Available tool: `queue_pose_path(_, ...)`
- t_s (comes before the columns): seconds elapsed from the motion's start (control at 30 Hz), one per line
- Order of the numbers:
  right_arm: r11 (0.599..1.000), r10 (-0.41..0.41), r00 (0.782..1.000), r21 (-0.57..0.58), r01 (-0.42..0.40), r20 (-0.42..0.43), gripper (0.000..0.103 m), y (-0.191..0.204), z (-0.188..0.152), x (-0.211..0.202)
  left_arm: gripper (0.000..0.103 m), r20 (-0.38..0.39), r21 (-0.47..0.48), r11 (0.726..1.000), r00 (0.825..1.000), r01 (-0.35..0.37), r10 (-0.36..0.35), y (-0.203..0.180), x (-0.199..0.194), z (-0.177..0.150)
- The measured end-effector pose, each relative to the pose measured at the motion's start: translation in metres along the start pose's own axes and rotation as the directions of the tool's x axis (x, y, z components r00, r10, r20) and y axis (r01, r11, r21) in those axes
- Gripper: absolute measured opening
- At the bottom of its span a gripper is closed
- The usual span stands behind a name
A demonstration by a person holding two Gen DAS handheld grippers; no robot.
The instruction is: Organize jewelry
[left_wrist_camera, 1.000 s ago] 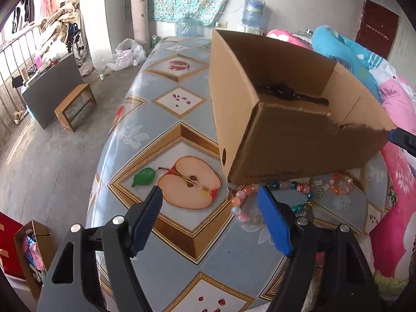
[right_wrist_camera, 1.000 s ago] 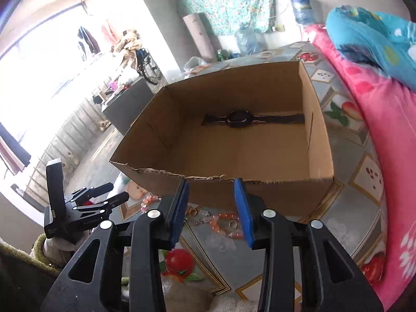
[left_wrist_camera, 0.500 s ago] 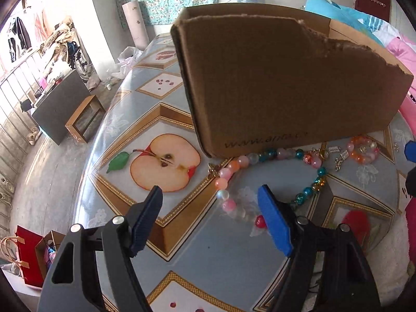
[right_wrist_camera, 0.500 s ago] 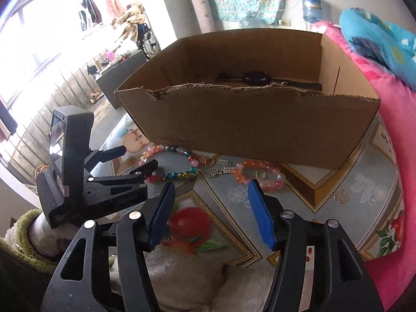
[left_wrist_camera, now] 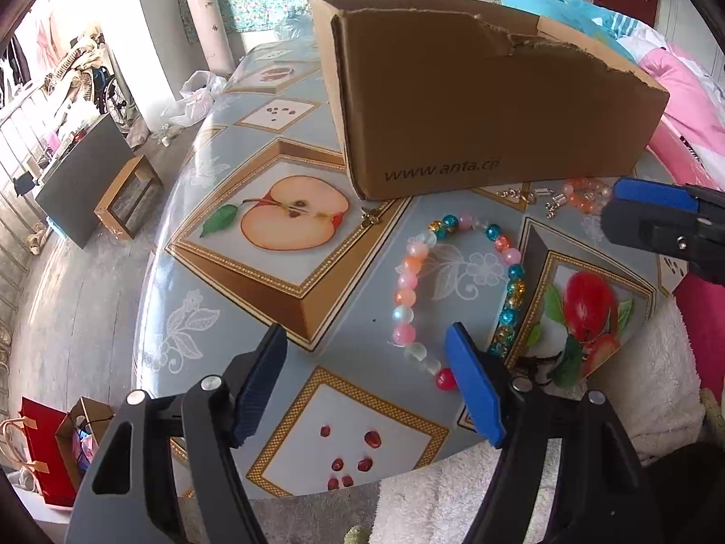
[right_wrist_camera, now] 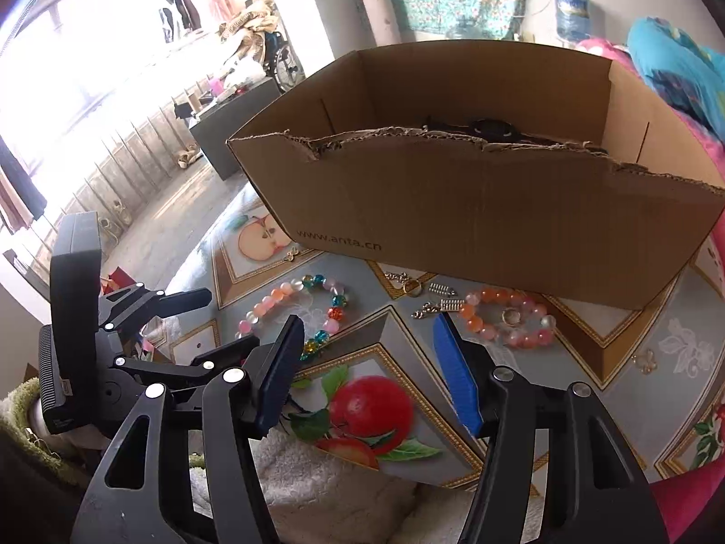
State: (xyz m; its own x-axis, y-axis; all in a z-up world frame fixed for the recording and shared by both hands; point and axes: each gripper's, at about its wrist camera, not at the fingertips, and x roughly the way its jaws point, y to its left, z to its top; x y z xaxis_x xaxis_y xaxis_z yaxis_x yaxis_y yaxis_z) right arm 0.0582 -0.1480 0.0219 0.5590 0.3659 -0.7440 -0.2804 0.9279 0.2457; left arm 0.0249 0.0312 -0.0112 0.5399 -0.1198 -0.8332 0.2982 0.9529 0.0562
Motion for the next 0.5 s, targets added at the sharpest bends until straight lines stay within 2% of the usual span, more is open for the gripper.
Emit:
queue_pose_path(0.13,1.000,0.019,0.999,-0.013,-0.019,-0.026,0.044,0.009,0.006,0.018,0.055,0.049,0.006,0.999,0.998,0.044,-0.044,-0.003,-0.007,0.011)
queue_pose_path(0.37,0.999,0.034,0.995,-0.028,-0.037,-0.091,0.028,0.020,0.011,0.046,0.031,0.026,0.028,0.998,0.998,0.065,-0.066,-0.005,0.006,0.022)
queue_pose_path(0.5,0.999,0.019,0.992,-0.025,-0.022,-0.125,0.022,0.021,0.011,0.056,0.027,0.004,0.004,0.997,0.997,0.071,-0.071,0.000,0.017,0.028)
